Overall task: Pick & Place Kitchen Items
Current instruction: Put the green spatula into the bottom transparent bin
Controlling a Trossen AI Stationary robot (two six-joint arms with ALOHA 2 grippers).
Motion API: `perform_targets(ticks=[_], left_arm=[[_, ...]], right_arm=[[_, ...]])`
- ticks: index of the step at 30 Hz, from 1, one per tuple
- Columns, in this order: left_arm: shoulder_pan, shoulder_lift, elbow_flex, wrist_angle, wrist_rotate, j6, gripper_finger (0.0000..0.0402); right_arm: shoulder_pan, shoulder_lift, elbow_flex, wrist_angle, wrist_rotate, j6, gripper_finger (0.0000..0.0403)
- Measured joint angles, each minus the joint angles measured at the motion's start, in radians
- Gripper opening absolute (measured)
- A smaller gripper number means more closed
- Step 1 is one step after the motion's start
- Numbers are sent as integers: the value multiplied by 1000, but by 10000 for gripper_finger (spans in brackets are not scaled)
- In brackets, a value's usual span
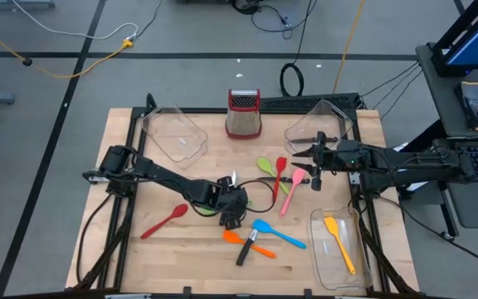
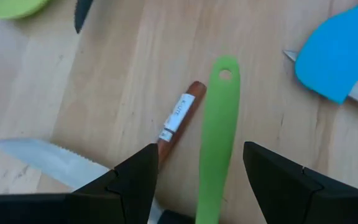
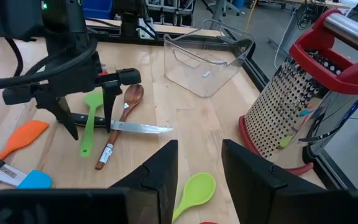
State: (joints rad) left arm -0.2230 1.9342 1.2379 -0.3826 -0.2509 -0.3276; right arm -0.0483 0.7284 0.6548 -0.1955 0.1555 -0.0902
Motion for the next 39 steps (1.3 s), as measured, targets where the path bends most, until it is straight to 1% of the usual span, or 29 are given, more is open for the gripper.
perform_targets(ticks=[4, 8, 11, 13, 15, 22, 23, 26, 29, 31, 33, 35, 39], left_arm=[[0, 21, -2, -51, 28, 2, 241], [-1, 28, -1, -48, 34, -9, 241], [-1, 28, -1, -42, 21, -11, 228], [-1, 28, -1, -44, 11, -10, 206], [-1, 28, -1, -38, 10, -8, 175], [0, 22, -1, -43, 6, -15, 35], [0, 19, -1, -48, 6, -17, 24], [1, 10, -1, -55, 5, -22, 26], [1, -15, -1, -96, 4, -22, 36], [1, -44, -1, -142, 3, -31, 34], [1, -82, -1, -187, -8, -51, 24], [1, -134, -1, -215, -18, -72, 24], [2, -259, -1, -213, -57, -102, 24]], right_arm=[[0, 0, 0, 0, 0, 0, 116], [0, 0, 0, -3, 3, 0, 116], [0, 0, 0, -3, 3, 0, 116], [0, 0, 0, -3, 4, 0, 116], [0, 0, 0, -3, 4, 0, 116], [0, 0, 0, -3, 4, 0, 116], [0, 0, 0, -3, 4, 0, 116], [-1, 0, 0, -3, 4, 0, 116], [-1, 0, 0, -3, 4, 0, 116], [-1, 0, 0, -3, 4, 0, 116], [-1, 0, 0, 1, 5, 1, 116], [-1, 0, 0, 2, 5, 1, 116], [-1, 0, 0, 11, 4, 1, 116]])
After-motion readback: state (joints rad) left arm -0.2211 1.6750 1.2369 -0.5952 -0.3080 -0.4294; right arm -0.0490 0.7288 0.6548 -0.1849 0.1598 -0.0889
